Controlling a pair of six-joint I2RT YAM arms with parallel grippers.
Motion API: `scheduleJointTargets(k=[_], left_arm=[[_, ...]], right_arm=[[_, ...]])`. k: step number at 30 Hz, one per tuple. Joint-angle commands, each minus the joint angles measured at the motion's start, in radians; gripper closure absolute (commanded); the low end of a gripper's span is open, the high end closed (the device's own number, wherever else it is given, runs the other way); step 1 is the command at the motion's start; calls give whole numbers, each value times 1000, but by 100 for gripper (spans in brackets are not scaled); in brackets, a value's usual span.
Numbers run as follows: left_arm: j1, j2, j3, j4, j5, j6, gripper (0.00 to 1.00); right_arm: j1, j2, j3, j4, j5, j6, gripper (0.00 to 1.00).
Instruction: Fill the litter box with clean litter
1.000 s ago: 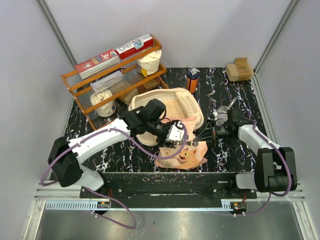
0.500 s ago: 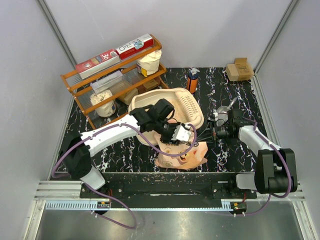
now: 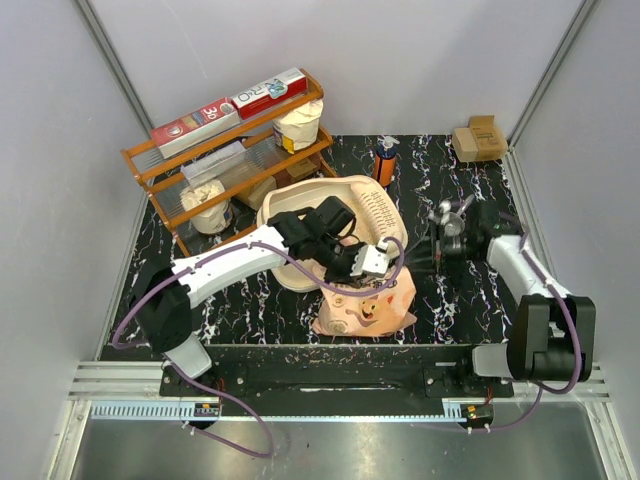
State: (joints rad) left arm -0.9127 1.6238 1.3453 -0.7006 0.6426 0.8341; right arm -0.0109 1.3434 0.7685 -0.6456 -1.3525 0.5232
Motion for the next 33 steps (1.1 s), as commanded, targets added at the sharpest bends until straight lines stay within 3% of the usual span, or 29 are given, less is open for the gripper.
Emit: scheduleJointTargets(k=[1,3,6,9,13,17,26,33], left_arm=[[-5,18,34,-70,31,-231,91],[-5,7,19,-39,51,-292,93],[-2,-8,-17,-10,74,-351,94],[20,-12,-29,15,97,-395,94],[64,-1,-28,52,150,-457,94],[93,-1,-31,65,199,-489,93],[98,18,-21,89,233,-529,93],[123,19,-25,112,252,-559,93]], right_arm=[[-63,-4,472,-422,107,-688,64],[-63,14,584,-616,189,-1069,59],[-63,-73,628,-683,268,-1404,53],[-28,-217,530,-610,300,-1517,45],[43,-370,369,-537,354,-1569,41],[153,-437,281,-392,391,-1520,38],[339,-349,212,-184,477,-1450,36],[394,-286,177,-198,498,-1483,40]])
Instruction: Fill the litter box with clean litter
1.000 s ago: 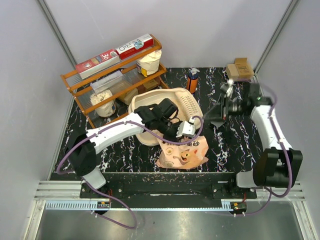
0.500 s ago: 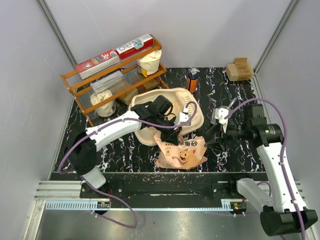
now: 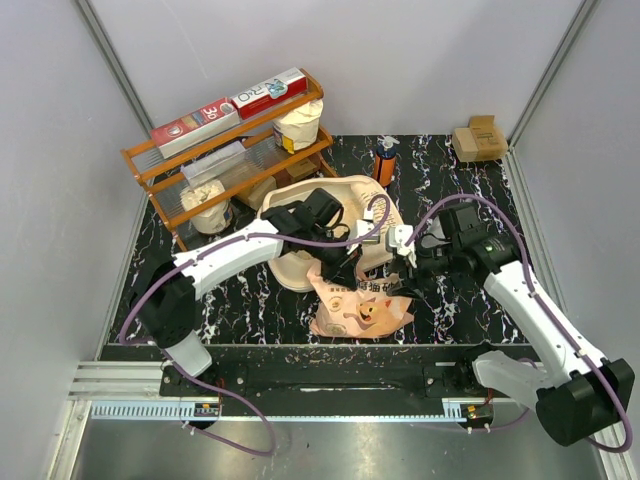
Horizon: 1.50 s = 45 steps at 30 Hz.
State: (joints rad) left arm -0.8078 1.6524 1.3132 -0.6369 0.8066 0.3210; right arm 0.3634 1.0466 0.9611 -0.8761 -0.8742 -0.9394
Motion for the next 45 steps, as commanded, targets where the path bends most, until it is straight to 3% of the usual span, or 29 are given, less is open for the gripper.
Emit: scheduleJointTargets(k=[1,7,10,12,15,18,20,27,31,35,41,44,45], left_arm=[[22,-11,6,52,94,-51,93],[48,-13,-5,94,118,-92,93],[58,-16,-17,126,140,-132,92],[64,-29,-35,123,163,-135,81],[88,-78,-90,88,158,-70,60],[113,-108,-126,2,138,88,53],[114,-118,-134,-76,123,201,53],[101,-154,-183,-144,49,300,58],[62,-195,-221,-205,-18,363,67],[65,-256,-298,-192,-78,320,84],[154,-283,-289,-126,-32,182,100],[194,-295,-249,-116,-15,176,95],[199,-304,-236,-125,21,193,79]], right_arm=[[25,13,-24,31,26,-21,41],[28,-10,-104,94,70,28,51],[31,1,-122,126,96,79,65],[31,4,-125,138,127,114,76],[31,-23,-124,124,135,128,81],[31,-46,-117,98,155,146,82],[29,-48,-111,74,162,154,85],[-1,-42,-90,46,139,177,97],[-63,-23,-65,-4,107,131,100],[-70,-4,-42,-4,77,129,99],[-69,33,-30,38,47,157,99],[-69,32,-24,45,32,163,99],[-69,33,-25,54,26,163,99]])
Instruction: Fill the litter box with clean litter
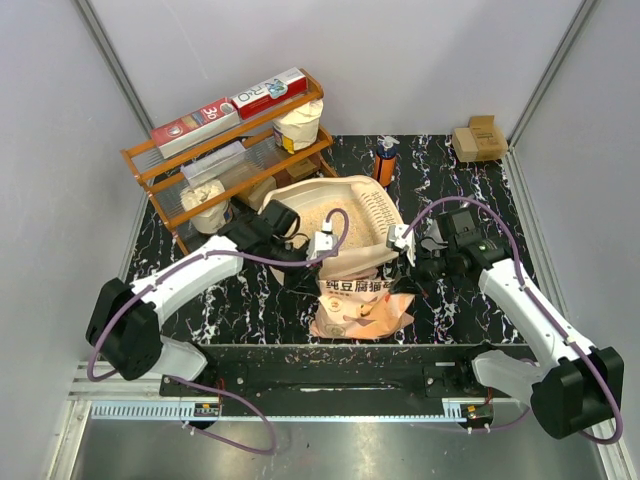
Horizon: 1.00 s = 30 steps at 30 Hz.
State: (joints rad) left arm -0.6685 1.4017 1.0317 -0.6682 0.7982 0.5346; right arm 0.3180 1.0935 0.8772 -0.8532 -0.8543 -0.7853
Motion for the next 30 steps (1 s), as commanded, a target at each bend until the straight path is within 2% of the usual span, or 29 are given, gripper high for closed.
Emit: scheduleJointTargets(k=[1,3,4,7,16,19,23,24,25,27,30], left_arm=[[60,-67,54,-85,53,-12,70],[58,-118,59,31,99,-47,56],[46,-131,56,85,96,-98,52],[-9,-115,79,220,65,-128,43],[-178,95,146,407,-63,-125,39],[-192,147,148,432,-140,-125,46],[-174,149,145,368,-143,-108,79],[-143,134,133,380,-128,-158,90],[-126,96,96,396,-117,-194,94],[-62,57,53,471,-76,-327,100],[-33,20,-13,550,-14,-424,100]], right_arm=[[-22,-11,57,39,0,18,99],[-17,2,63,54,-9,24,99],[-8,6,65,60,-9,35,99],[3,17,65,78,-9,43,99],[9,20,48,95,-9,70,99],[7,3,32,95,1,89,99],[6,-23,16,71,20,89,100],[3,-26,11,62,20,87,100],[-8,-27,0,59,11,90,100],[-19,-27,-12,57,0,112,100],[-28,-17,-29,84,-20,161,100]])
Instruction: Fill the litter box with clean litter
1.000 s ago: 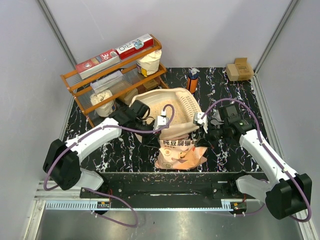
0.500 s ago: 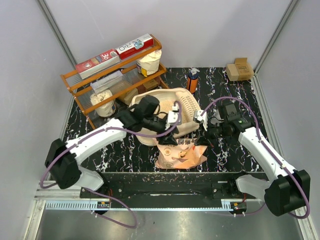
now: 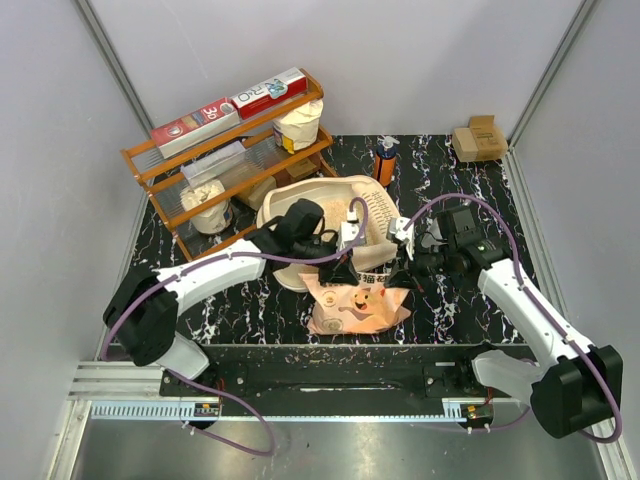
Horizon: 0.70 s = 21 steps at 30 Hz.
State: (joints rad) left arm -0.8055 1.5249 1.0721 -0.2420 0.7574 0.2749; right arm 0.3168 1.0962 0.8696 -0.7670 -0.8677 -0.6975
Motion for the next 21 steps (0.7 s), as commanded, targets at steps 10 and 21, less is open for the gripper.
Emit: scheduleJointTargets(k=[10,21], left_arm=[[91,-75,-71,198,57,-246,100],[89,-57,-80,224,77,-301,100]], right_arm=[[-33,-99,106,43,55,35,49],[56,-82,48,130,64,-57,43]])
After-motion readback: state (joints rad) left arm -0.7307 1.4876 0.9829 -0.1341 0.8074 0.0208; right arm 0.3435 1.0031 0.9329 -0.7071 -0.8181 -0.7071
